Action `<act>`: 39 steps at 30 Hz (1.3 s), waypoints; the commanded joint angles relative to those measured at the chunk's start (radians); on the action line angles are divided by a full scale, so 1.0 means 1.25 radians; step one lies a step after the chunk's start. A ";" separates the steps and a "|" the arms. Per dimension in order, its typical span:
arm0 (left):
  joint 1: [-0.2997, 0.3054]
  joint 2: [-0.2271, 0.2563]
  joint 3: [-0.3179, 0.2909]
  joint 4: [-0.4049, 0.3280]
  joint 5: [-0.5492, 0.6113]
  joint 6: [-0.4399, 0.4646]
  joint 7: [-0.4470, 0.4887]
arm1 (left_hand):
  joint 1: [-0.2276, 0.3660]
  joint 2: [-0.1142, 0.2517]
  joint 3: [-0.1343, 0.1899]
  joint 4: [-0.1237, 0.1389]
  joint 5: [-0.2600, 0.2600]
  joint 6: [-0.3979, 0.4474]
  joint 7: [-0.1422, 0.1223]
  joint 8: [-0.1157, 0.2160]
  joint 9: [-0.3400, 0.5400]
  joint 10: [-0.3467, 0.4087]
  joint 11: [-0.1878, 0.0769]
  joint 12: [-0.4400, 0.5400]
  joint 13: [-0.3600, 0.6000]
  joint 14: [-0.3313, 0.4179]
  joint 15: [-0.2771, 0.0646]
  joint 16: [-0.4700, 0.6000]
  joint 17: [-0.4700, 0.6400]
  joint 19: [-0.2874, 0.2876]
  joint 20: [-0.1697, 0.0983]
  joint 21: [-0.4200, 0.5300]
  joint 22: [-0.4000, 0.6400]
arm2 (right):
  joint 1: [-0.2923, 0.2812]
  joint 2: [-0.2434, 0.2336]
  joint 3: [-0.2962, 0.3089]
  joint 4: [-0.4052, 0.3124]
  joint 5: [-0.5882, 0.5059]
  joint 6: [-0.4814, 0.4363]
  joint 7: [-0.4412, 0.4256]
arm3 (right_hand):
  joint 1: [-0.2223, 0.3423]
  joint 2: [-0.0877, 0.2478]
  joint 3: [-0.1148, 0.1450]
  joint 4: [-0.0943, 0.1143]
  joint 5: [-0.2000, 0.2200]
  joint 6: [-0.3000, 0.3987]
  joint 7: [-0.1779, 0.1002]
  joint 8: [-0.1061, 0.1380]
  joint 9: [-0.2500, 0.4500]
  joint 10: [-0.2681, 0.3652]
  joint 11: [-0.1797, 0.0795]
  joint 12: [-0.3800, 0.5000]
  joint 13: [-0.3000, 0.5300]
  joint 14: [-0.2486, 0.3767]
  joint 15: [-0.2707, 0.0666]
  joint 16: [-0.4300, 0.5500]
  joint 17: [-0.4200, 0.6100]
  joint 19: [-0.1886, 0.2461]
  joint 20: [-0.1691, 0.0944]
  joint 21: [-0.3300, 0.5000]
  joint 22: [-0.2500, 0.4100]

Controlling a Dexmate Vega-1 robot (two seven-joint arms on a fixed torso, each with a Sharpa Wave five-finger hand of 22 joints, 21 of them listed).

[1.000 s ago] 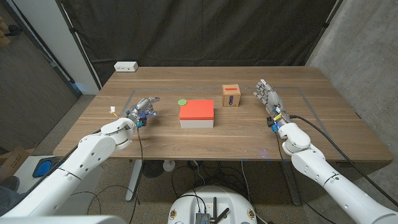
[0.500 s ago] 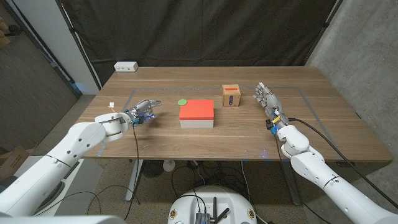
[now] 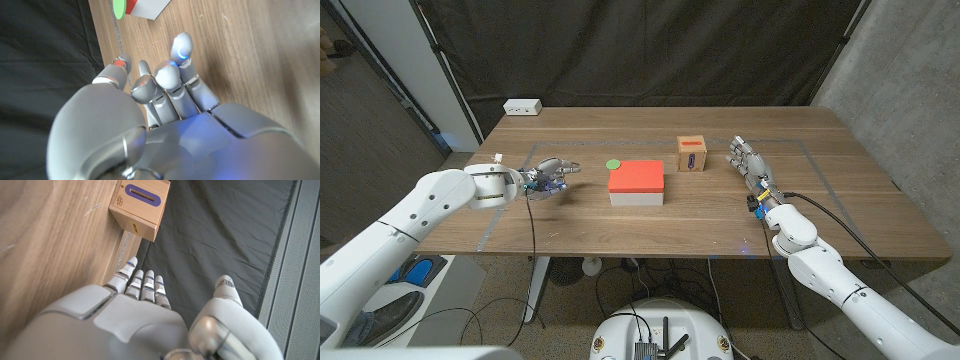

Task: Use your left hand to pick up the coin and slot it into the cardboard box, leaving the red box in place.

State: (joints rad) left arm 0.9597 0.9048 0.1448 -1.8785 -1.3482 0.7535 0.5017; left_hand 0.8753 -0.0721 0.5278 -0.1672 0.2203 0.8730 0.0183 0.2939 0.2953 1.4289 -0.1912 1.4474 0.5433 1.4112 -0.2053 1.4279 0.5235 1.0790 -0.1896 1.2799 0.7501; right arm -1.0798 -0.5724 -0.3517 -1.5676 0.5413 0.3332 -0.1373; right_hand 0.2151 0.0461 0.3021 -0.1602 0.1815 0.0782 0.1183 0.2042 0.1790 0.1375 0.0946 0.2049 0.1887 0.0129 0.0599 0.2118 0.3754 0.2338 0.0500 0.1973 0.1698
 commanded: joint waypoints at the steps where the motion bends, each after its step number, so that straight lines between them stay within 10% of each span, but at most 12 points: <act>1: -0.071 0.031 0.037 0.050 -0.041 0.055 -0.058 | 0.002 0.012 -0.004 0.003 -0.004 -0.006 0.003 0.006 0.005 0.003 -0.005 0.016 -0.005 -0.001 -0.002 0.009 -0.002 -0.009 -0.020 0.006 -0.006 | -0.011 -0.011 0.002 -0.017 -0.003 -0.008 -0.004 | 0.012 -0.002 0.007 0.003 0.003 0.005 0.002 -0.001 0.004 0.006 0.003 0.000 0.001 0.004 0.003 0.007 0.001 0.001 0.004 0.000 0.005; 10: -0.120 0.009 0.061 0.069 -0.072 0.084 0.007 | -0.002 0.023 -0.003 0.004 -0.002 -0.008 0.004 0.010 0.008 -0.002 -0.007 0.031 -0.028 -0.001 -0.002 0.027 0.005 -0.007 -0.020 0.015 -0.017 | -0.020 -0.020 0.008 -0.025 0.005 -0.015 -0.003 | 0.013 -0.002 0.007 0.003 0.003 0.006 0.001 -0.001 0.004 0.007 0.004 0.000 0.001 0.005 0.003 0.007 0.000 0.001 0.004 0.000 0.005; 26: -0.311 -0.035 0.189 0.185 -0.001 0.218 -0.120 | -0.033 0.025 -0.009 0.006 -0.005 -0.043 0.027 0.018 0.030 -0.009 -0.011 0.054 -0.042 -0.007 -0.003 0.023 -0.017 -0.013 -0.019 0.012 -0.069 | -0.028 -0.026 0.013 -0.019 0.019 -0.018 0.009 | 0.016 -0.002 0.008 0.003 0.003 0.008 0.000 -0.002 0.004 0.009 0.002 -0.001 0.002 0.006 0.004 0.007 -0.002 0.001 0.005 0.000 0.005; 39: -0.341 -0.084 0.204 0.200 0.028 0.268 -0.106 | -0.042 0.019 -0.013 0.003 -0.006 -0.063 0.033 0.010 0.022 -0.015 -0.011 0.051 -0.048 -0.011 -0.004 0.027 -0.017 -0.005 -0.020 0.006 -0.114 | -0.026 -0.034 0.019 -0.010 0.036 -0.020 0.028 | 0.016 -0.003 0.008 0.003 0.002 0.009 0.000 -0.003 0.004 0.011 0.002 0.000 0.002 0.007 0.003 0.007 -0.003 0.002 0.005 0.000 0.005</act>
State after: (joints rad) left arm 0.5886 0.8492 0.3694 -1.6587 -1.3527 1.0177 0.3710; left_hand 0.8317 -0.0525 0.5129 -0.1629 0.2145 0.7977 0.0610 0.3093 0.3205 1.4132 -0.2028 1.5132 0.4846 1.4038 -0.2127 1.4580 0.5023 1.0646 -0.1823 1.2897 0.6079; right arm -1.1123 -0.6050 -0.3348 -1.5901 0.5687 0.3121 -0.1199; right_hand 0.2268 0.0477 0.3063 -0.1562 0.1815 0.0835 0.1130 0.2042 0.1790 0.1427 0.1000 0.2049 0.1884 0.0127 0.0601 0.2118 0.3709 0.2338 0.0500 0.1973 0.1698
